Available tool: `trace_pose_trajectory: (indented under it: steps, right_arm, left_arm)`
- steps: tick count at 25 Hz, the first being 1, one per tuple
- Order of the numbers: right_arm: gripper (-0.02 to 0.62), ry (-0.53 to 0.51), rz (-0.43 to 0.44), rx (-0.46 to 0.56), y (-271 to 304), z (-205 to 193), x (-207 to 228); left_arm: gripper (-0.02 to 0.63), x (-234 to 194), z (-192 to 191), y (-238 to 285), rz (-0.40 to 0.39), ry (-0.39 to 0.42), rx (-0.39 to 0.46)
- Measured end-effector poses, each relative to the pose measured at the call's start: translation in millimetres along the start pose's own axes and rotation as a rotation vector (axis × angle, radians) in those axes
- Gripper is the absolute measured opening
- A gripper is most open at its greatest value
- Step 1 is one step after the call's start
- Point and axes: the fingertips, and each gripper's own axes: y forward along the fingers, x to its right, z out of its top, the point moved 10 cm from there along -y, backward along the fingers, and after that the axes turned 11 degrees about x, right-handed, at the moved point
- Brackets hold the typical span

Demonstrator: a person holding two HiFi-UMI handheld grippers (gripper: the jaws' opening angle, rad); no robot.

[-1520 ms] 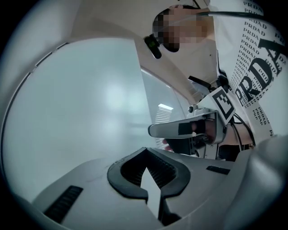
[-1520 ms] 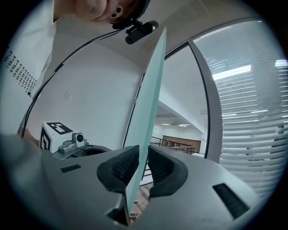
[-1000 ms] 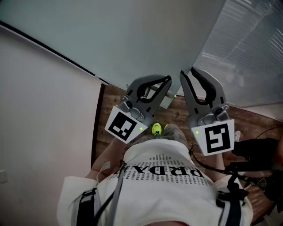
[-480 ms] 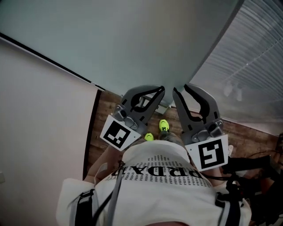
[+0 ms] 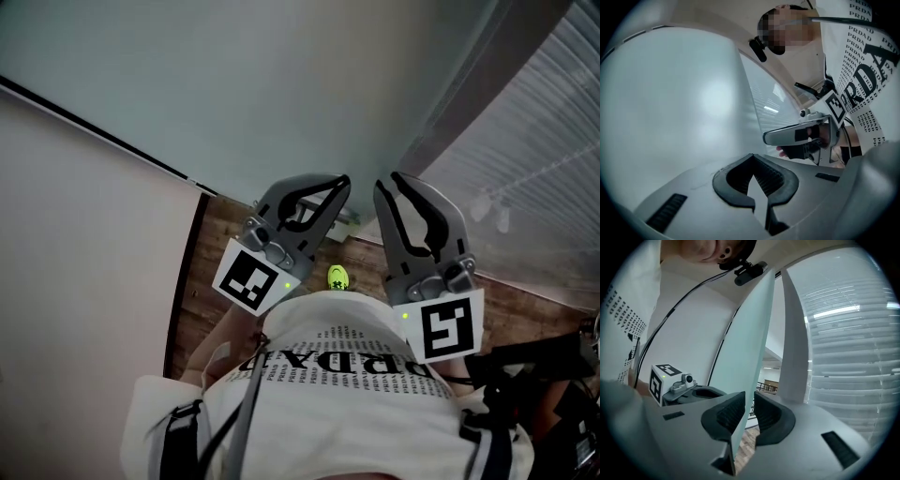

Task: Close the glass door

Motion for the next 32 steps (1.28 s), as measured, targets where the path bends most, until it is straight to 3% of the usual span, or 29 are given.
trace_pose_trajectory:
  steps: [5, 11, 18, 32]
  right_arm:
    - [0.048, 0.071, 0.020, 0.012, -5.9, -1.1, 0.3]
    - [0.048, 0.045, 0.073, -0.008, 3.1, -4.0, -11.8]
    - [-0.002, 0.059, 0.079, -0.018, 7.0, -6.9, -18.4]
    - [-0.002, 0.059, 0.048, -0.026, 11.3, -7.3, -13.6]
  left_arm:
    - [0.000, -4.9, -2.3, 6.7, 0.007, 0.001, -0.021]
    - [0.000, -14.5, -6.7, 19.3, 0.001, -0.012, -0.028]
    - [0.000, -22.7, -11.3, 34.5, 0.016, -0.039, -0.012]
    - [0.000, -21.1, -8.6, 33.0, 0.018, -0.029, -0.010]
